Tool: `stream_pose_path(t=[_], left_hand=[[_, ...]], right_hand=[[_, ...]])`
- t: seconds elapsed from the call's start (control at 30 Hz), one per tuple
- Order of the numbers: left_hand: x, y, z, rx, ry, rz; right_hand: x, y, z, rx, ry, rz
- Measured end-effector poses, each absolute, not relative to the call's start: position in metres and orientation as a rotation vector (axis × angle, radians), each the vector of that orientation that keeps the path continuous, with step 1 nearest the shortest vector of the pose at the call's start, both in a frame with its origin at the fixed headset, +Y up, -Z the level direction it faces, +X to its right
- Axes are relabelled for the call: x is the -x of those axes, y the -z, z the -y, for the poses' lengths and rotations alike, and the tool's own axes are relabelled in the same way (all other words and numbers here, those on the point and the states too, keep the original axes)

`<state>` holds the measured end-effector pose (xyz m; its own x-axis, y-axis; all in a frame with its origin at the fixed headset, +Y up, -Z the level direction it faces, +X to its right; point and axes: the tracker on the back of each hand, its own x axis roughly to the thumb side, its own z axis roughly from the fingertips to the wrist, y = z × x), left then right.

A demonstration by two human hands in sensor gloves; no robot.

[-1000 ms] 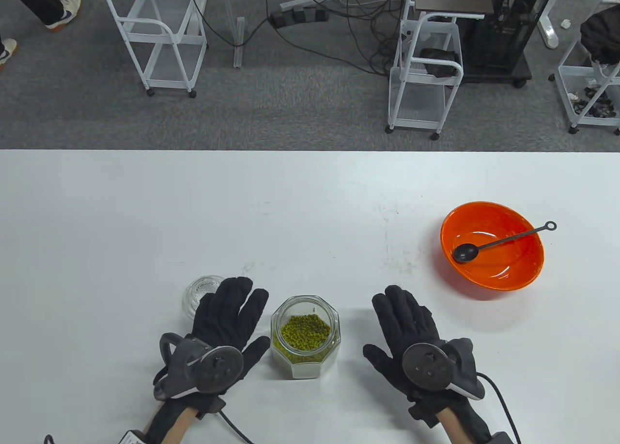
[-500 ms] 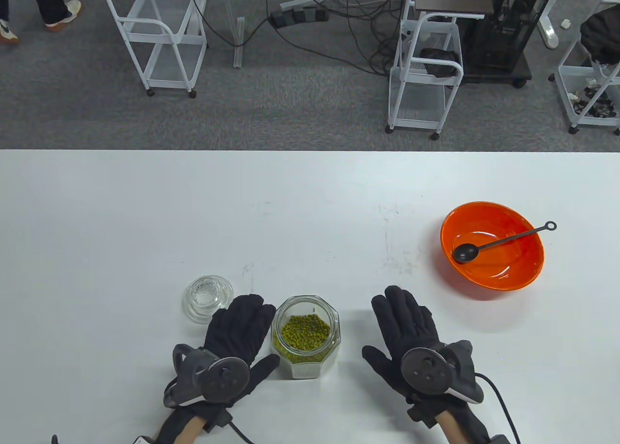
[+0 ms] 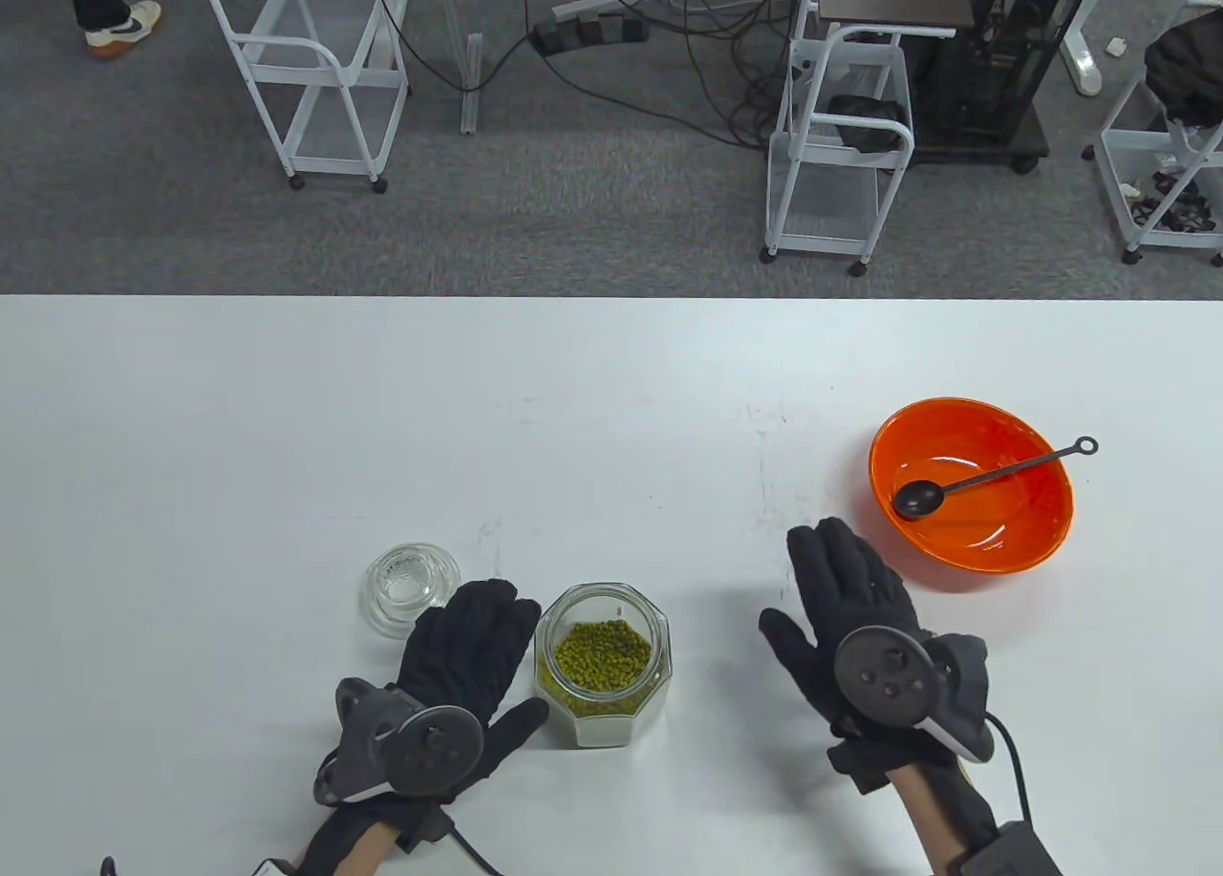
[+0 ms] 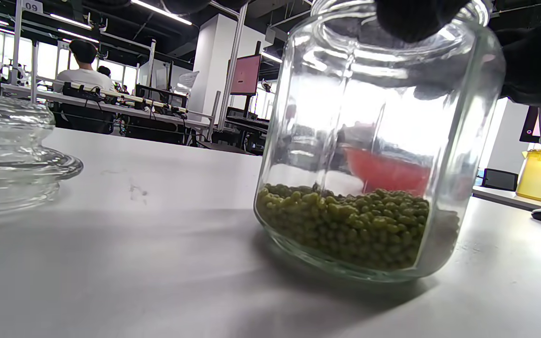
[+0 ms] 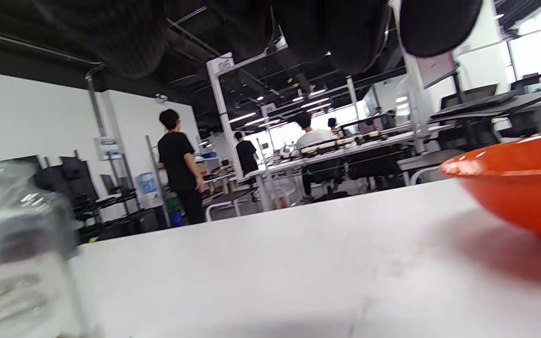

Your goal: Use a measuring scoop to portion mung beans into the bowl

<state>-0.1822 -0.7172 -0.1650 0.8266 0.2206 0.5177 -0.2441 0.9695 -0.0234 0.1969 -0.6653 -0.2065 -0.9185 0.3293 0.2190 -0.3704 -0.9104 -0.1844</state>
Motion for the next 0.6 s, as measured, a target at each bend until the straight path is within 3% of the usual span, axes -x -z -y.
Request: stream_pose_path(t=[0.27,0.6], left_hand=[[0.18,0.168,0.72,-0.033,-0.239,0.542],[0.18,0.169,0.72,-0.03,-0.251,0.541]], right_hand=[[-0.275,0.245,0.644,0.166,-2.753,0.422],[-0.37,0.277,0.684,0.677,-2.609,0.366]])
